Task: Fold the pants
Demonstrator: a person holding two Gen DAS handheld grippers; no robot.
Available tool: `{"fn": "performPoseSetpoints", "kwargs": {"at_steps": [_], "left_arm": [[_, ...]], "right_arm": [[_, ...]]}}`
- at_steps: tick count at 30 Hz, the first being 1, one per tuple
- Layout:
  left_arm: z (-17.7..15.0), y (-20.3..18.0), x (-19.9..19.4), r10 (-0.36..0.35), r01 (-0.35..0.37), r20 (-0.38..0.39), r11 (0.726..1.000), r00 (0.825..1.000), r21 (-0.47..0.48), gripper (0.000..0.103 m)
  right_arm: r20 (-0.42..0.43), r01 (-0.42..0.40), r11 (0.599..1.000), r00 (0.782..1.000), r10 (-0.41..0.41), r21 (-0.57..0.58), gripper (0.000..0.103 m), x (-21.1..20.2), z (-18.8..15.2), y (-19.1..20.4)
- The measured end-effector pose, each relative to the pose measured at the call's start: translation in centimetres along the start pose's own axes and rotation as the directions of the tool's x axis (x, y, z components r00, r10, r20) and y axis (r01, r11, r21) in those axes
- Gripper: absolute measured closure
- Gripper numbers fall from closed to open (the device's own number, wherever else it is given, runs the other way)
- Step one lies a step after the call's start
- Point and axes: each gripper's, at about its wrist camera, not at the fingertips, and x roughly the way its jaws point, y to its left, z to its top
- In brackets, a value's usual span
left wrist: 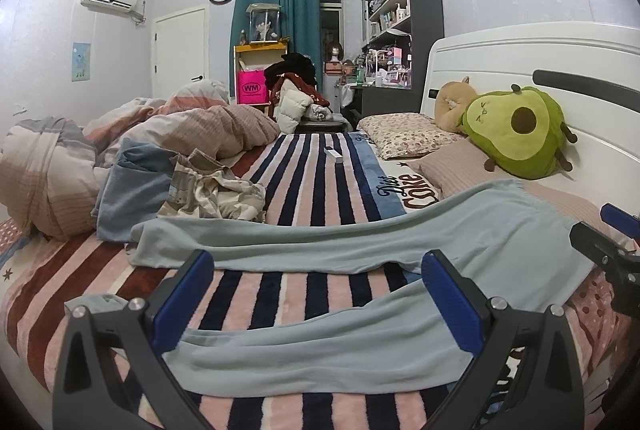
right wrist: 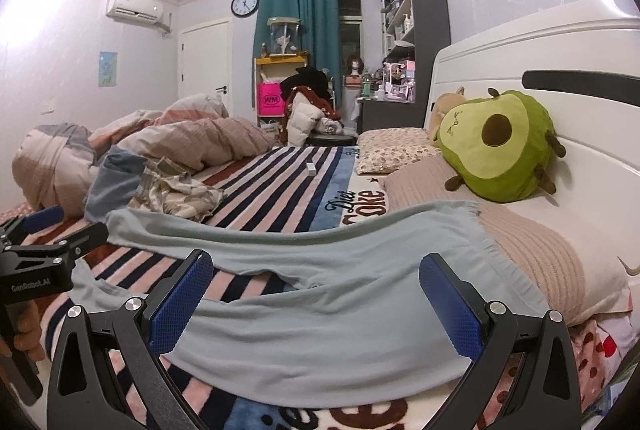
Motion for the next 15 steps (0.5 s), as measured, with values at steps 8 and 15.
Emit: {"fn": "performPoseSetpoints", "kwargs": {"at_steps": [8, 15], "left_arm": [[-0.1, 0.2, -0.2, -0.01, 0.01, 0.005, 1.0, 1.0, -0.007, 0.001], [-0.3, 0.6, -0.4, -0.013, 0.013, 0.009, 1.0, 1.0, -0.009, 0.001]], "right_arm": [[0.01, -0.017, 1.0, 1.0, 0.017, 0.012, 0.0, -0.7, 0.8, 0.5], [-0.012, -0.046, 0.998, 0.999, 0.047, 0.045, 0.0, -0.7, 2.1, 1.1]]}}
